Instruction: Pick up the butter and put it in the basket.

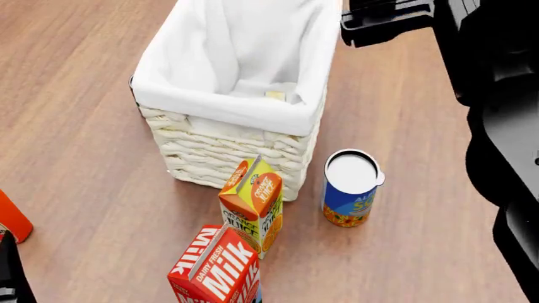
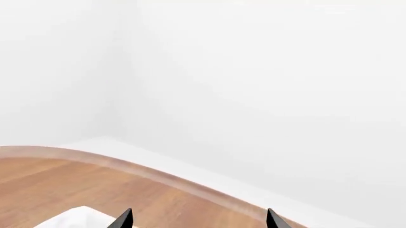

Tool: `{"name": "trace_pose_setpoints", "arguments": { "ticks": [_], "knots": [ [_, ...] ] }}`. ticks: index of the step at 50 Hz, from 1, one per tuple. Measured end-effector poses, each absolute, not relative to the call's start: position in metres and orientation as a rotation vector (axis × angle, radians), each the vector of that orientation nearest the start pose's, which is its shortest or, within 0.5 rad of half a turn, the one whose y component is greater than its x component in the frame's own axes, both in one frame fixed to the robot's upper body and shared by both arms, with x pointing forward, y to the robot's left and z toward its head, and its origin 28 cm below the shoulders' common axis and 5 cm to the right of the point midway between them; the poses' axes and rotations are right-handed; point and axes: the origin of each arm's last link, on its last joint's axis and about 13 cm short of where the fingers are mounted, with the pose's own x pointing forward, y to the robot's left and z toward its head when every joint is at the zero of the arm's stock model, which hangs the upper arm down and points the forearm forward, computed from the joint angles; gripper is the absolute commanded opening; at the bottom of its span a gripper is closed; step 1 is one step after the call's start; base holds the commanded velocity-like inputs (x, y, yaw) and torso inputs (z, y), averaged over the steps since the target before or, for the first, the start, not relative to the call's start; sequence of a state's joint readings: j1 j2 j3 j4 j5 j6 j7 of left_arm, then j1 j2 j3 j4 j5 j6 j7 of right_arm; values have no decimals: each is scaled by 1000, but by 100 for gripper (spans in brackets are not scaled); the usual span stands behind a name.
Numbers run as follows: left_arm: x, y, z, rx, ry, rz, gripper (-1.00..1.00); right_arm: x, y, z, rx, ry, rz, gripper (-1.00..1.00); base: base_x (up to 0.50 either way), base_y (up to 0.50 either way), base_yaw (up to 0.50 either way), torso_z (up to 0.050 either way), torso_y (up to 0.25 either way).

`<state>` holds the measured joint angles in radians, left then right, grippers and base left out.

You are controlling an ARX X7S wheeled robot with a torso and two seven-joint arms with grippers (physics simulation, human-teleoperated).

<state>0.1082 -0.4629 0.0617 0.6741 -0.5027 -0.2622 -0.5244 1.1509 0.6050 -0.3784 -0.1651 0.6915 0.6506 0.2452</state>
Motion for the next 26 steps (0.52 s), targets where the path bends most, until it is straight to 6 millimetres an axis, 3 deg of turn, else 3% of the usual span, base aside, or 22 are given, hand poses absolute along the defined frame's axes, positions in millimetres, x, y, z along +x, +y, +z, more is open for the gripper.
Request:
{"name": "trace_pose_setpoints", "arguments": {
  "ticks": [12, 26],
  "knots": [
    [160, 244, 135, -84, -275, 147, 100, 274, -159, 300, -190, -443, 89, 100, 0, 0, 0, 0, 0],
    [141, 253, 157, -96, -372, 129, 100, 226, -147, 280, -206, -473, 104, 100, 0, 0, 0, 0, 0]
  ]
}}
